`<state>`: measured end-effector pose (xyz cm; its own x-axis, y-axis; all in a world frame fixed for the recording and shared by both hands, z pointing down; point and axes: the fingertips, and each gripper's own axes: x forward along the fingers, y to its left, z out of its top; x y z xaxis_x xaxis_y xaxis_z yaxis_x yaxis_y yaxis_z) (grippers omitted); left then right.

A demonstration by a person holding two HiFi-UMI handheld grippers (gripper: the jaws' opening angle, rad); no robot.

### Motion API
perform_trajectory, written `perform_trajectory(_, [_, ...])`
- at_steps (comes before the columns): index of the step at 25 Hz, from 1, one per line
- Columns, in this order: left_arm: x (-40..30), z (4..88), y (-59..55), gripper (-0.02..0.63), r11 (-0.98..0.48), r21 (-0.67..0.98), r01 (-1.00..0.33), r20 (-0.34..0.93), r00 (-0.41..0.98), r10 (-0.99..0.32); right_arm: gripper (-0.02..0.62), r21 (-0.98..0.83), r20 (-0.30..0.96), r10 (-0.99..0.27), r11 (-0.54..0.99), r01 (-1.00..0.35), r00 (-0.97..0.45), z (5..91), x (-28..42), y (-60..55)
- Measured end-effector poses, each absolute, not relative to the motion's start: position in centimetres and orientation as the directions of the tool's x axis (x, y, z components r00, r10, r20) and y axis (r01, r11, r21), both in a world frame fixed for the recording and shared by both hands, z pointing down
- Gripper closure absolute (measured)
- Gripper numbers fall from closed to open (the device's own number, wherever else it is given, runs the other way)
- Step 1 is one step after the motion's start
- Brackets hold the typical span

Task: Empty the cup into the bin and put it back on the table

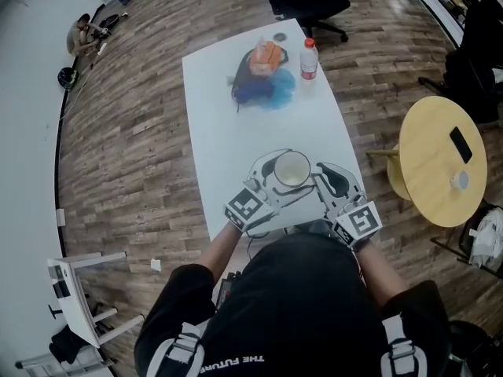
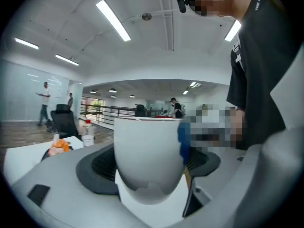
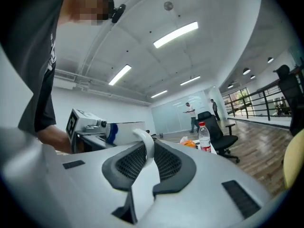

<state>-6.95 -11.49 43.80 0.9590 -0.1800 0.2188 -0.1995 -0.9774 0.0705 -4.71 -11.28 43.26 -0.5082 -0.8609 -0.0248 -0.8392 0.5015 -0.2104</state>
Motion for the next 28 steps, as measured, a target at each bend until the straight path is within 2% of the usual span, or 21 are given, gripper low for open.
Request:
perform_trajectory(3, [-4.4,44.2,-10.1,0.194,-0.990,0.103,-0.097,0.212,0.975,-0.073,0.537,-0.262,-0.018,-0.899,0.427,-0.866,-0.438,44.3,-1.4,-10.4])
perform_trajectory(6, [-1.1,45.8,-8.9,0.198,-0.988,0.154,-0.021,0.245,0.969,0.018,0.537,-0.213,0.021,-0.938,0.334,-0.918,-0.346,45.2,1.9,-9.0])
perform_trajectory(10, [4.4,46.8,-6.3,0.198,-0.976,0.207,0.068,0.233,0.965,0.117,0.538,-0.227,0.053,-0.988,0.128,-0.965,-0.144,46.3,7.6,-6.1])
perform_trajectory(15, [11.0,48.3,-1.1,0.198,-0.932,0.248,0.263,0.270,0.905,0.327,0.538,-0.236,0.105,-0.991,-0.103,-0.966,0.080,47.6,14.2,-0.2])
perform_trajectory(22, [18.5,51.2,6.9,0.198,-0.808,0.331,0.487,0.335,0.740,0.583,0.540,-0.261,0.191,-0.922,-0.378,-0.888,0.336,50.5,21.4,8.6])
perform_trajectory(25, [20.6,53.4,9.3,0.198,-0.758,0.414,0.505,0.356,0.677,0.645,0.538,-0.337,0.249,-0.891,-0.447,-0.829,0.380,53.2,23.3,11.3])
perform_trajectory(28, [22.0,57.4,11.4,0.198,-0.705,0.534,0.466,0.424,0.574,0.700,0.539,-0.411,0.355,-0.847,-0.522,-0.747,0.396,57.4,24.7,13.5])
